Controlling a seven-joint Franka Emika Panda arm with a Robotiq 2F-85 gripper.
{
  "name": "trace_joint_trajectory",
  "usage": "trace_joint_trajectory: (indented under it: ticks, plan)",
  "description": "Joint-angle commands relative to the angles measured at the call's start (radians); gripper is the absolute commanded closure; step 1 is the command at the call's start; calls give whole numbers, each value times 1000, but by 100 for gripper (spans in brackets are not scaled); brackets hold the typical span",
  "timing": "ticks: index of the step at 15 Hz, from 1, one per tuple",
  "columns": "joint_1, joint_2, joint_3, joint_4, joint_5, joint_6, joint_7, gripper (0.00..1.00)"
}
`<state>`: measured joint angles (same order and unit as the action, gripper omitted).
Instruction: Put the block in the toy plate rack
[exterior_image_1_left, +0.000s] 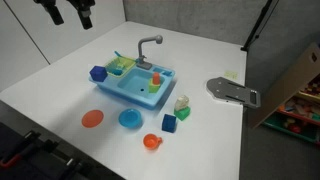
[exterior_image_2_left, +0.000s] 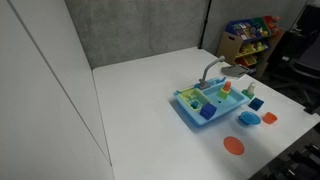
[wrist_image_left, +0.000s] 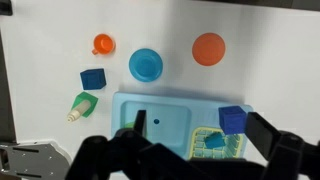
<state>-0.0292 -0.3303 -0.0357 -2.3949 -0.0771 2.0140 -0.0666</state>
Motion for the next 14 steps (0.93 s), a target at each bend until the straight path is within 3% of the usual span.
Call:
trace_joint_trajectory:
  ticks: [1,7,14]
  plan:
    - [0,0,0,1,0,-2,0,0]
    - [9,40,7,30,16,1,11,0]
    - [45,194,52,140,43,-2,66,0]
